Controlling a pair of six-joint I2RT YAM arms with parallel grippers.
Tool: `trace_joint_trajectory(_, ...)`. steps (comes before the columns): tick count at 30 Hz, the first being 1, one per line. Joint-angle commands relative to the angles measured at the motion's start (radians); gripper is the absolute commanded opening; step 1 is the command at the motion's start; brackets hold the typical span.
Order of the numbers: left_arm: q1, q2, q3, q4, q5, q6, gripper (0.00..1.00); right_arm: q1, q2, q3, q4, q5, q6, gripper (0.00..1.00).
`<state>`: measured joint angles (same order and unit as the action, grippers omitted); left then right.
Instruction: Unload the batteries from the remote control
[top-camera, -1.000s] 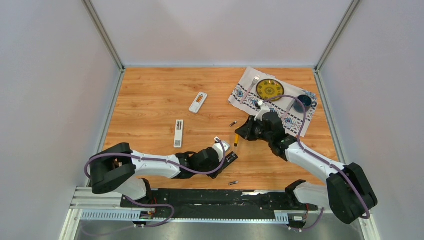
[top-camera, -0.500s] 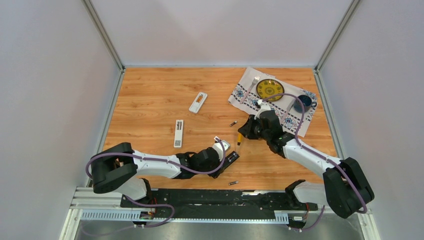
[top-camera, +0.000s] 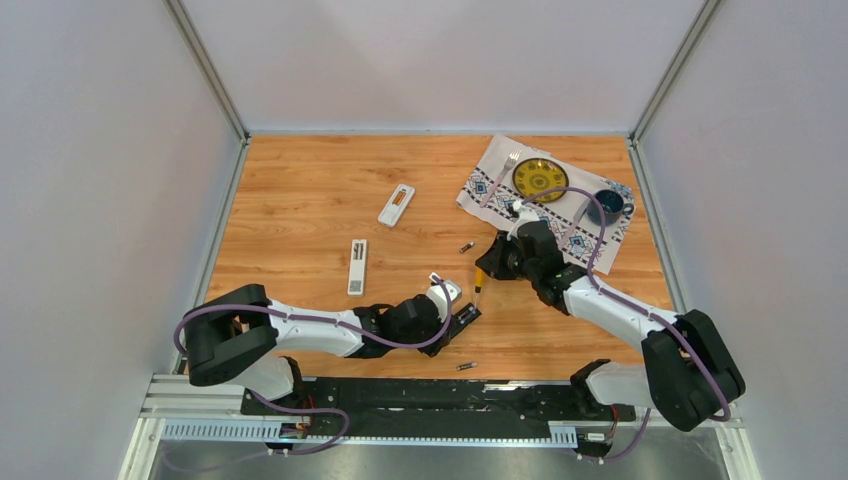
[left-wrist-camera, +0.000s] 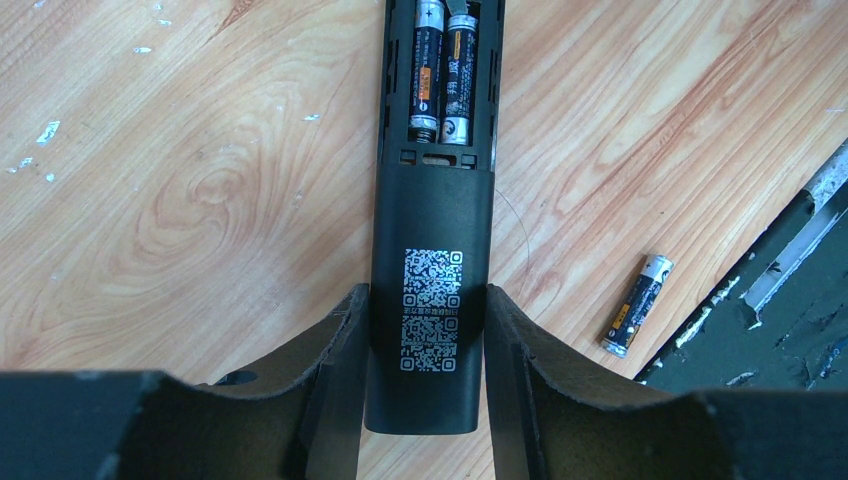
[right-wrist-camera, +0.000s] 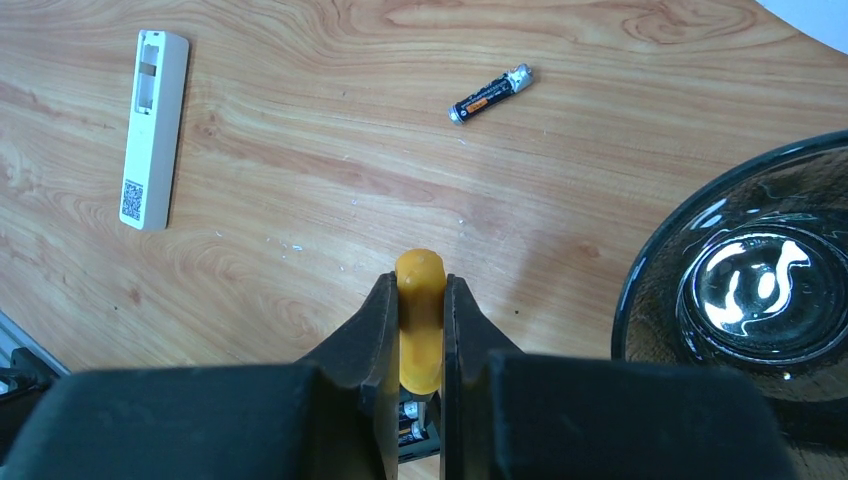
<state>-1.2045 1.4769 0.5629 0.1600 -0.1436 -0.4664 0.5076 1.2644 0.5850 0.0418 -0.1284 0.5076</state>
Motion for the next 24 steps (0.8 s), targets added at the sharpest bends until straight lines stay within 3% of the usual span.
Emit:
trace_joint_trajectory(1,-0.009,0.063,-0.049,-0.132,0.055,-0.026,0.37,0.005,-0.002,-0.002,0.035,-0.030,0.005,0.00)
trace_joint_trajectory(6,-0.007,0.077,-0.044,-0.132,0.050,-0.028,0.34,0.005,-0.020,-0.011,0.018,-0.060,0.011,0.00)
trace_joint_trajectory(14,-0.007,0.098,-0.031,-0.151,0.026,-0.038,0.00,0.006,-0.017,-0.020,0.049,-0.132,0.054,0.00)
trace_joint_trajectory(24,-0.009,0.120,-0.015,-0.154,0.015,-0.043,0.00,0.017,-0.054,-0.019,0.078,-0.211,0.071,0.00)
